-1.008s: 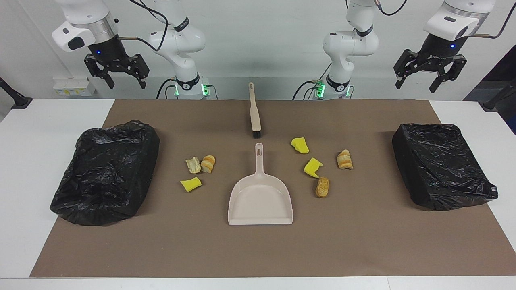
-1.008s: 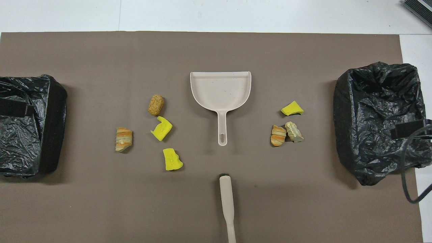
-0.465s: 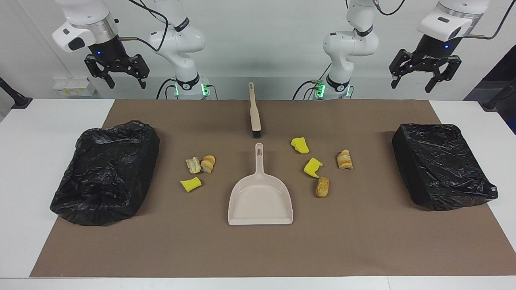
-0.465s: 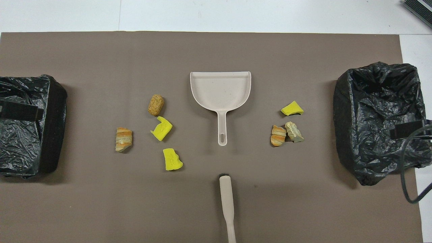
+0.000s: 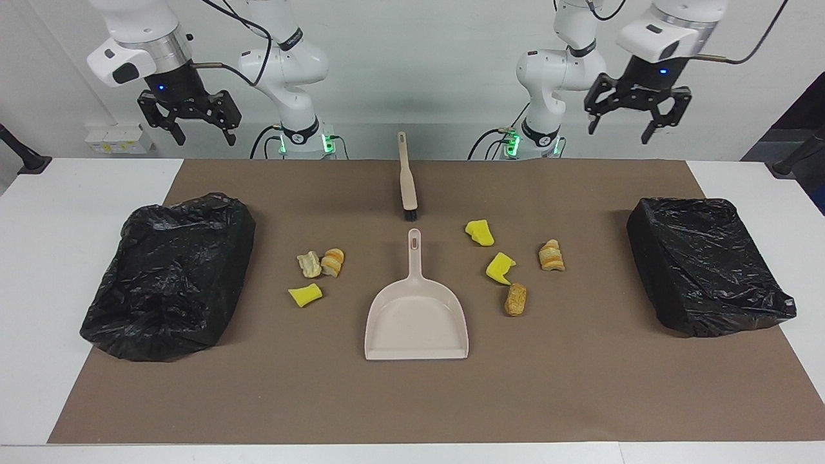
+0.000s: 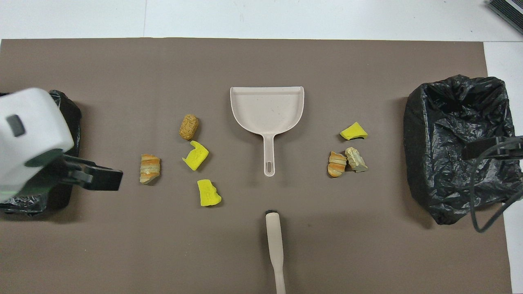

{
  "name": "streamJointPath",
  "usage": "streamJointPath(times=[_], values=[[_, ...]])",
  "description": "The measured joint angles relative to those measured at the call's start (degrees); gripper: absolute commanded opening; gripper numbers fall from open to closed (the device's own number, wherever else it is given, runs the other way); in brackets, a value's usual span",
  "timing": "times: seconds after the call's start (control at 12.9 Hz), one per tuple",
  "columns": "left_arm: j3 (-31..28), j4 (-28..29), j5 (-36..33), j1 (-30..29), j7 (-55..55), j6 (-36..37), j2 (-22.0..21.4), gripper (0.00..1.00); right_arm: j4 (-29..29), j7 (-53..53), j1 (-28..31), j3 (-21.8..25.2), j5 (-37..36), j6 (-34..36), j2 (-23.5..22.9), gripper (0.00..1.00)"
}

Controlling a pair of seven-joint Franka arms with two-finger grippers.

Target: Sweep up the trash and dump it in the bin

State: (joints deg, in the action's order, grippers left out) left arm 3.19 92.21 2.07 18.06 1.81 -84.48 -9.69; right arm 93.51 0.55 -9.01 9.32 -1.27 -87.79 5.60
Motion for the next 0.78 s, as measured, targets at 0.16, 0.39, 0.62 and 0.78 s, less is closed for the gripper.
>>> streamJointPath(times=[0.16,0.39,0.62,0.78], values=[[0.2,4.4,0.0,6.0,6.7,-0.5,-2.4,1.0,0.0,0.0,-0.9,-0.1,0.0,-2.1,-1.5,1.0],[0.8,11.7,0.0,15.1,18.2,-5.2,-5.1,1.0,0.0,1.7,-2.7,-0.2,0.0,-5.0,-3.4,1.0],[3.4,19.8,0.0,22.0,31.1,-13.3,-5.5,1.0,-0.3,5.9,-5.7,-0.6,0.1,-7.6,-7.8,1.0],[4.0,24.5,0.0,26.0,38.1,-18.4,-5.4,1.0,-1.8,9.1,-7.5,-0.8,0.1,-9.5,-12.2,1.0]])
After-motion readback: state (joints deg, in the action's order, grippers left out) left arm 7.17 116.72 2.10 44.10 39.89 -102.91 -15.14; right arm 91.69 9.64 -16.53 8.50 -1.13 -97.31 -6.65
